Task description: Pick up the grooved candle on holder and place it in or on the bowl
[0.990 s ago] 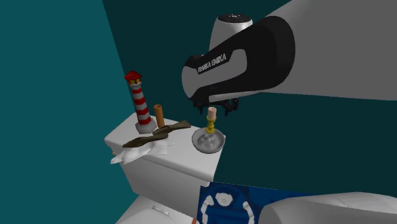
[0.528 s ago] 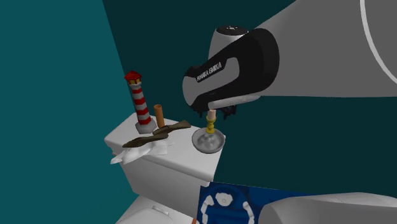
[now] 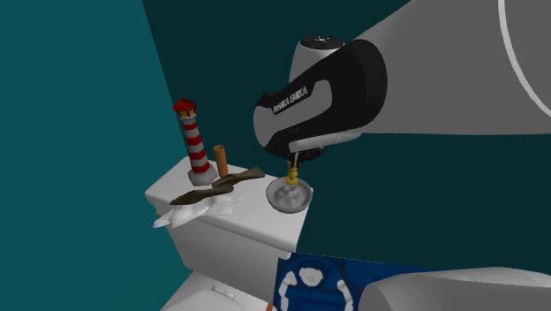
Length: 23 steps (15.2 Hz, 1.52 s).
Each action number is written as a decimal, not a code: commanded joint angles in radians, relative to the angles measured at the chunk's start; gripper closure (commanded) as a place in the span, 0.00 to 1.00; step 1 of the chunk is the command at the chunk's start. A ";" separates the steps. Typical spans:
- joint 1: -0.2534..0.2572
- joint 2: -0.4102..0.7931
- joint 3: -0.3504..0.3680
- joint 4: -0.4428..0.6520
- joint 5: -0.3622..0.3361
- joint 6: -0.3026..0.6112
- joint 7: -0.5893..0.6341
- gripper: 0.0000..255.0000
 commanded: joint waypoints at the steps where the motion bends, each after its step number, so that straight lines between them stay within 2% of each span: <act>1: 0.000 0.000 0.000 0.000 0.000 0.000 0.000 1.00; 6: 0.000 0.000 0.000 0.000 0.000 0.000 0.000 1.00; 7: 0.000 0.000 0.000 0.000 0.000 0.000 0.000 0.00; 10: -0.052 0.122 -0.018 0.238 -0.056 -0.262 -0.004 0.00; 11: -0.064 0.160 -0.019 0.300 -0.070 -0.323 -0.002 0.00; 18: -0.070 0.217 -0.003 0.251 -0.081 -0.218 0.009 0.00; 23: -0.070 0.222 -0.002 0.247 -0.082 -0.209 0.010 0.00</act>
